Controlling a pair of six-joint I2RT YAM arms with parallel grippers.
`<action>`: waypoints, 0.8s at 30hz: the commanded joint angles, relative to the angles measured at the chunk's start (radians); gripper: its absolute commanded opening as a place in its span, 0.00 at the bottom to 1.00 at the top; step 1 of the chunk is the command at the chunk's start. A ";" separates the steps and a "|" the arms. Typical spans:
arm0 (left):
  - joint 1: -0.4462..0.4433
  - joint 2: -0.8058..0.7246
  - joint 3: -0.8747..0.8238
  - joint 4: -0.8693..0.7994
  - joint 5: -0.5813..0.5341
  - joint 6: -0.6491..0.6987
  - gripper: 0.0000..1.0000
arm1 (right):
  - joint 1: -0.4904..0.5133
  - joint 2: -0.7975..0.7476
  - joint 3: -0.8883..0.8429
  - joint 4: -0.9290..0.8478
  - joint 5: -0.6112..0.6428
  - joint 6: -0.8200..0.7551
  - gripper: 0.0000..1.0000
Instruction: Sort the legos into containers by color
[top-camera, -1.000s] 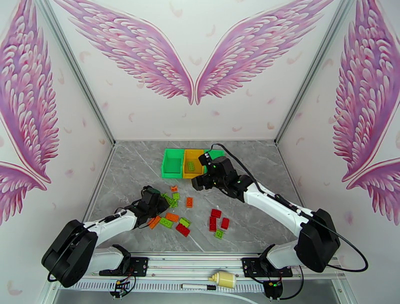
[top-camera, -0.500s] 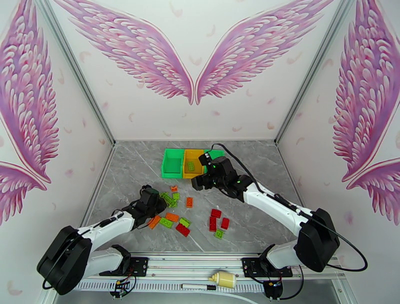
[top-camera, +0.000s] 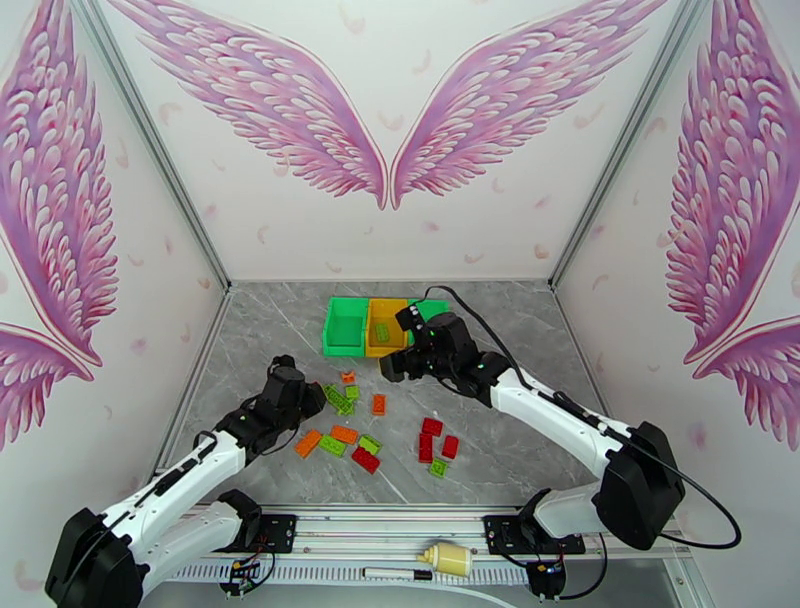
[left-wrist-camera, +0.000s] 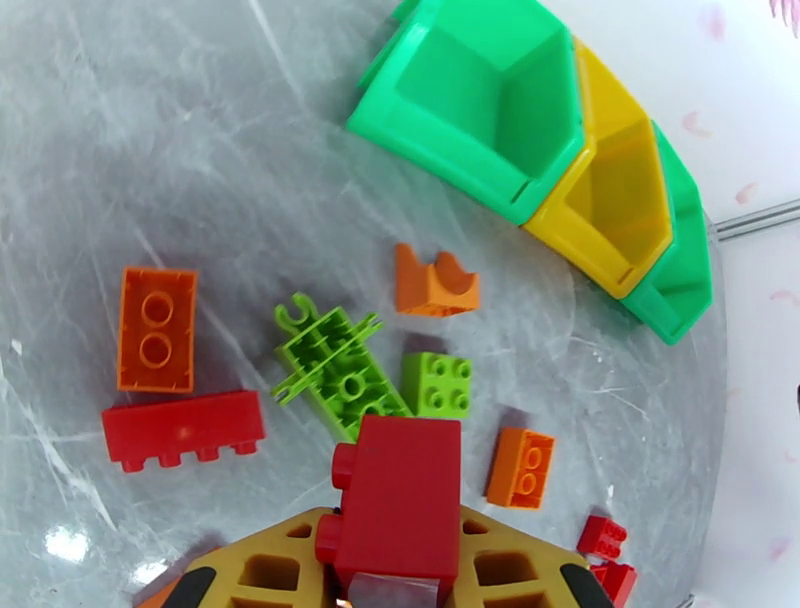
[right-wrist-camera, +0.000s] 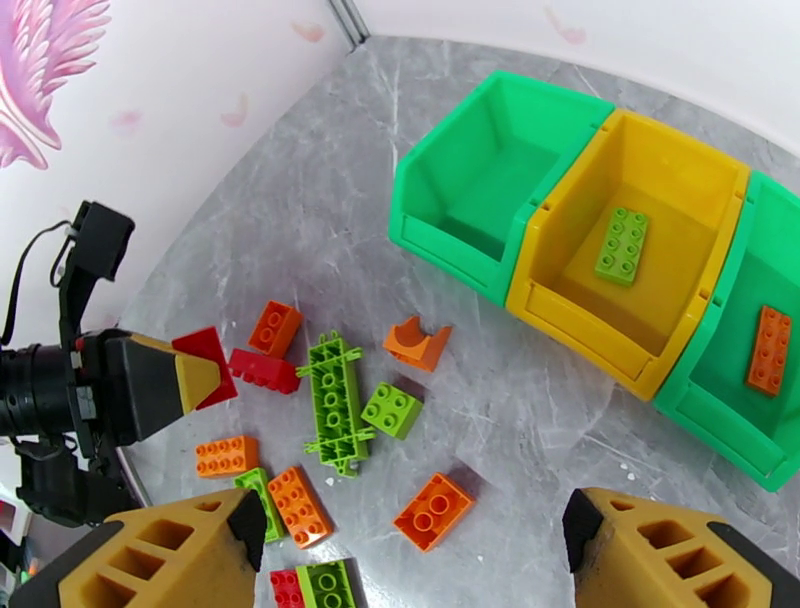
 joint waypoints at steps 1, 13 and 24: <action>-0.002 0.064 0.094 -0.048 0.004 0.080 0.24 | 0.007 -0.028 -0.012 0.036 -0.049 0.002 0.85; 0.042 0.425 0.391 -0.029 0.066 0.194 0.24 | 0.007 -0.006 0.019 0.096 -0.044 -0.027 0.95; 0.121 0.765 0.758 -0.118 0.108 0.275 0.24 | 0.008 0.044 0.065 0.075 -0.050 -0.058 0.99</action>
